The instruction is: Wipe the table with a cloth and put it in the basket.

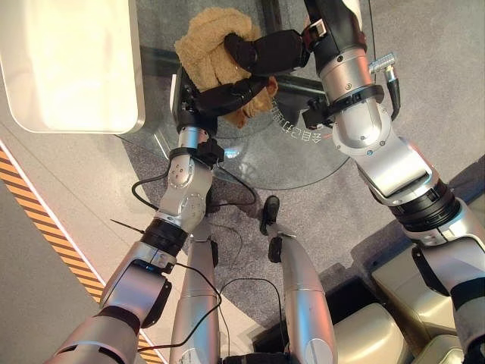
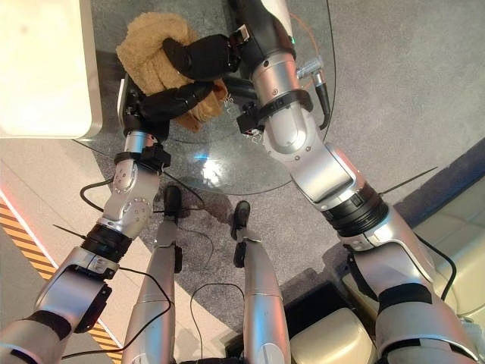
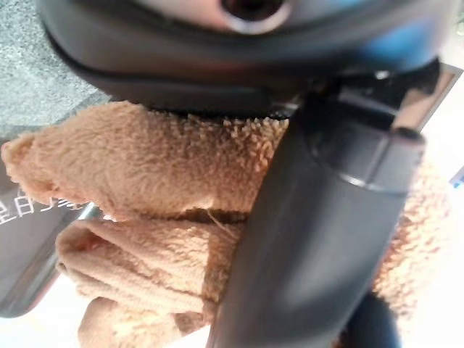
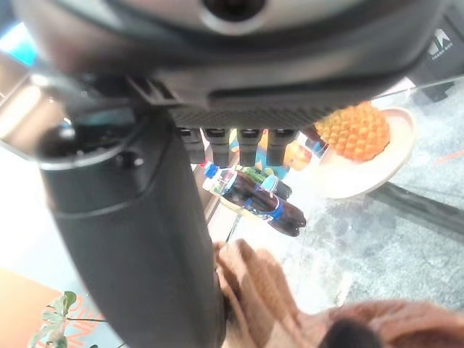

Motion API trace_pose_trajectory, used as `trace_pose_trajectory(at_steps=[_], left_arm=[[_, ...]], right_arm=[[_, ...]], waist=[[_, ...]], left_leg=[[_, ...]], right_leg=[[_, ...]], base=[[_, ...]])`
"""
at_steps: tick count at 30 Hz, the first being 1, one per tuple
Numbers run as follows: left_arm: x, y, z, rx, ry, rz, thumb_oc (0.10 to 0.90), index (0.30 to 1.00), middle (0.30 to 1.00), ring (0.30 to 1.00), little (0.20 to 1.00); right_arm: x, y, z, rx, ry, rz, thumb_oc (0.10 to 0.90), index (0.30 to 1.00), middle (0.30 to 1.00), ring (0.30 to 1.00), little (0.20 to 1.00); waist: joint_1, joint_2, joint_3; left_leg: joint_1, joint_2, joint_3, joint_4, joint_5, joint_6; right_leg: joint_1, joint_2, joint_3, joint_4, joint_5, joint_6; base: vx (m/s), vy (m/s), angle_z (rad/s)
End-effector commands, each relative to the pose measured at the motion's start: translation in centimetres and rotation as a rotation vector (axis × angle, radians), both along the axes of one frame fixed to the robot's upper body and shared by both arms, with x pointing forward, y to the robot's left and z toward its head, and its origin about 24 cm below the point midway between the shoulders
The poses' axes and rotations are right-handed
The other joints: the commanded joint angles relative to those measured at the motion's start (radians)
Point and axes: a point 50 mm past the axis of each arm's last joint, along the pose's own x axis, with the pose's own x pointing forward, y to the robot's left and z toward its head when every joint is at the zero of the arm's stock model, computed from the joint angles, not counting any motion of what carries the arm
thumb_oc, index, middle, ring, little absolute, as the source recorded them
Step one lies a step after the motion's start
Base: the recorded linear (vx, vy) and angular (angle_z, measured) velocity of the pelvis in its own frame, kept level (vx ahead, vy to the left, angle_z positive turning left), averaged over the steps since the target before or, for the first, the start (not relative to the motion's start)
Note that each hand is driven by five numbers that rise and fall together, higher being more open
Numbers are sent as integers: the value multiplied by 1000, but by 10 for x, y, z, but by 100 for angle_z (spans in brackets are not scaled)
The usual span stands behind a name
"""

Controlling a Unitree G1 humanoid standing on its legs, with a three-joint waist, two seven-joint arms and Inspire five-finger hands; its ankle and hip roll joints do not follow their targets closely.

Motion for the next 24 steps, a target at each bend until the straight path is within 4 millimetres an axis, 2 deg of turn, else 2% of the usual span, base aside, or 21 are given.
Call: trace_pose_trajectory(at_steps=[1,12,24], left_arm=[[-20,-3,76,-39,-357,0,100,300,300,300,200],[-23,11,89,-49,-392,89,100,300,300,300,200],[-31,31,105,-67,-472,181,100,300,300,300,200]], right_arm=[[-45,-12,72,108,-344,50,800,900,900,900,900],[-50,-21,73,174,-387,47,800,900,900,900,900],[-48,-35,67,235,-393,19,800,900,900,900,900]], waist=[[23,-66,-23],[21,-58,-23],[15,-19,-23]], left_leg=[[57,-66,90,110,-152,72],[56,-64,92,100,-140,70],[59,-67,100,91,-138,65]], right_leg=[[83,130,30,-147,105,-2],[79,128,30,-149,108,-4],[69,118,35,-142,95,-4]], base=[[0,0,0],[0,0,0],[-4,4,0]])
